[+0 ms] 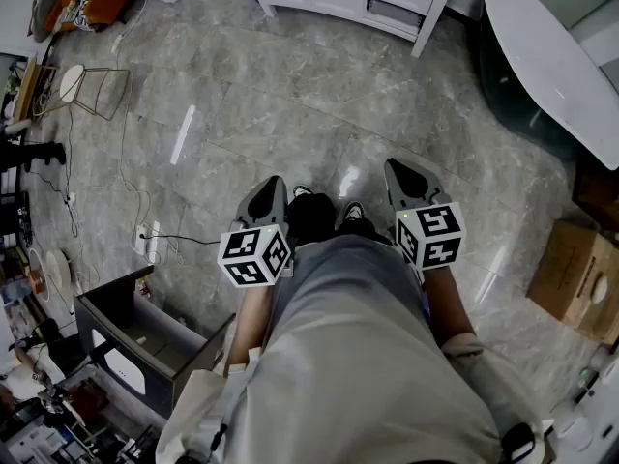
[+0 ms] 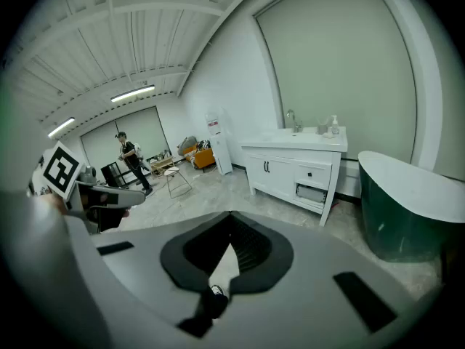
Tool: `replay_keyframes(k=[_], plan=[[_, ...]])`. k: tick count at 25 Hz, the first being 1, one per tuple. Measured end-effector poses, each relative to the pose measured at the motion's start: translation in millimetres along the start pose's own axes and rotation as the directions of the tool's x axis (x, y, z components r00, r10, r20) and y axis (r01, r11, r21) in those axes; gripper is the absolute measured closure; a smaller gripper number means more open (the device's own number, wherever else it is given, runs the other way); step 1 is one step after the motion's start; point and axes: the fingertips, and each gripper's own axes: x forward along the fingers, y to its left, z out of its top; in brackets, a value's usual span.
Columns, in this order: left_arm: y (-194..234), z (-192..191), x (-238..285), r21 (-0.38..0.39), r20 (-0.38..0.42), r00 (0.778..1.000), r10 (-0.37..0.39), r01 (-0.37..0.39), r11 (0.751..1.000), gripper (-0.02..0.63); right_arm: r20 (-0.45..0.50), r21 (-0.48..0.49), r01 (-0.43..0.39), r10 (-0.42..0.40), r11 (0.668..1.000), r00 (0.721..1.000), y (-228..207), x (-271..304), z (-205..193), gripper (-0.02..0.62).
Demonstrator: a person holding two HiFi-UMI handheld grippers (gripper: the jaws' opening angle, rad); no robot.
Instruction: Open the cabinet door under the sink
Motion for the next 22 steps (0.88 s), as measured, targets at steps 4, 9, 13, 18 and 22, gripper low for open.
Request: replay_keyframes(k=[4,9,13,18,22], plan=[[-3.6,-3.5,-2.3,-0.012,0.005,1.000,0.004,-0.004,1.000,0.607,-0.014,-0.006,0.013,-0.013,1.000,1.000,-6.4,-4.6,-8.1,0.586],[-2.3,-9.0,-2.3,-0.080,0.014,1.000,-0.010,0.011,0.997,0.607,-0.057,0.012,0.048,-0.048,0.999,0.997,-15.9,-2.9,-19.5,0.586],[4.2,-9.7,-0.5,-0.095,0.013,1.000,-0.004,0.005,0.995,0.607,-0.014,0.077,-0.009,0.010,0.997,1.000,-10.5,-2.8,-13.5,0.586],[11.4,1.8,11.3,-0.133,0.024,1.000,-0.017,0.020,0.991,0.608,0.013,0.109,-0.118,0.117,0.987,0.993,0.1,7.5,3.0,0.586],[24.6,19.9,27.3,-0.119,0.036,0.999,-0.009,0.013,0.993,0.607,0.037,0.086,-0.062,0.059,0.994,0.998,-10.4,26.5,20.7,0.586]])
